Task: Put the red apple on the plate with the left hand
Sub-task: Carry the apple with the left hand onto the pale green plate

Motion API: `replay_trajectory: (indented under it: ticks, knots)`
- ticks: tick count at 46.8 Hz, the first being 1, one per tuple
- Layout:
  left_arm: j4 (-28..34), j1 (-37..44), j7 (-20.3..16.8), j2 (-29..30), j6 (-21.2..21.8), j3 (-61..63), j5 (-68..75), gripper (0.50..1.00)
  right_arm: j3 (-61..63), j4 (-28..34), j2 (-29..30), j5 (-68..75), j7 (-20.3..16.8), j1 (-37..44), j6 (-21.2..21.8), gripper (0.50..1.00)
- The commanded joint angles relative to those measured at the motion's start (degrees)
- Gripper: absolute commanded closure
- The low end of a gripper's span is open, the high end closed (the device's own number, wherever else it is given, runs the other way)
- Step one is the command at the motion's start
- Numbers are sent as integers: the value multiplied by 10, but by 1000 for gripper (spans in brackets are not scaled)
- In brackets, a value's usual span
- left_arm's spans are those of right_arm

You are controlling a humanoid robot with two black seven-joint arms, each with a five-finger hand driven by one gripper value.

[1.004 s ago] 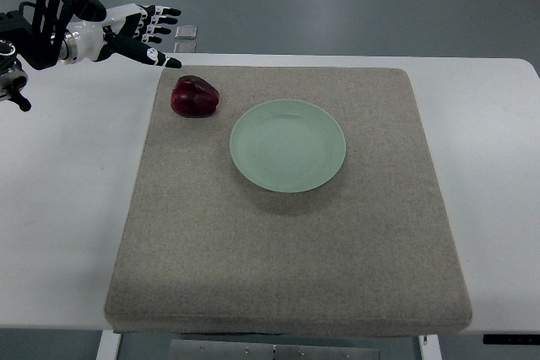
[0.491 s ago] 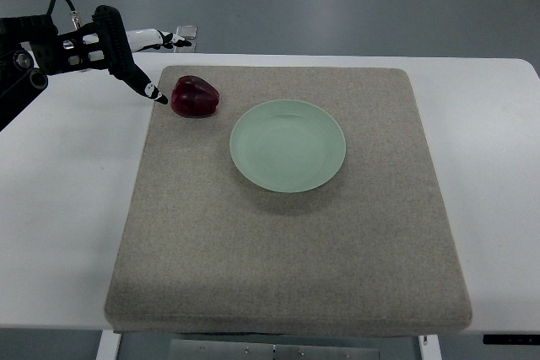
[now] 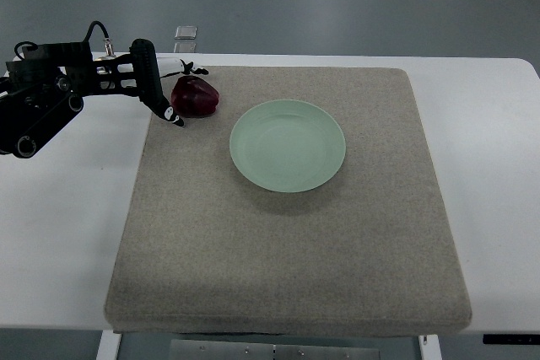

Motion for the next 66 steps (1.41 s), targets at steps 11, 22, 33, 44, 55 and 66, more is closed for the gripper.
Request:
replay_trajectory:
  ticks: [11,22,33,44,55,66]
  knots:
    - [1,0,1,-1,0,17,10,750,0,0,0,0,0,-1,0,572]
    - [-6,-10,-1,9,1,17,13,1000,0,0,0,0,0,-1,0,572]
    - [-35,-37,-15,35,0,10,4,1000,0,0,0,0,0,-1,0,570]
    - [-71,-50,-44,41,-4,9,-35,1000,0,0,0,0,0,-1,0,572]
    - [-201,-21,-45,45,-4,16,-35,1000,0,0,0,0,0,-1,0,570]
    - [-227,-7,-46,26,-1,32,-25,1000,0,0,0,0,0,0,0,572]
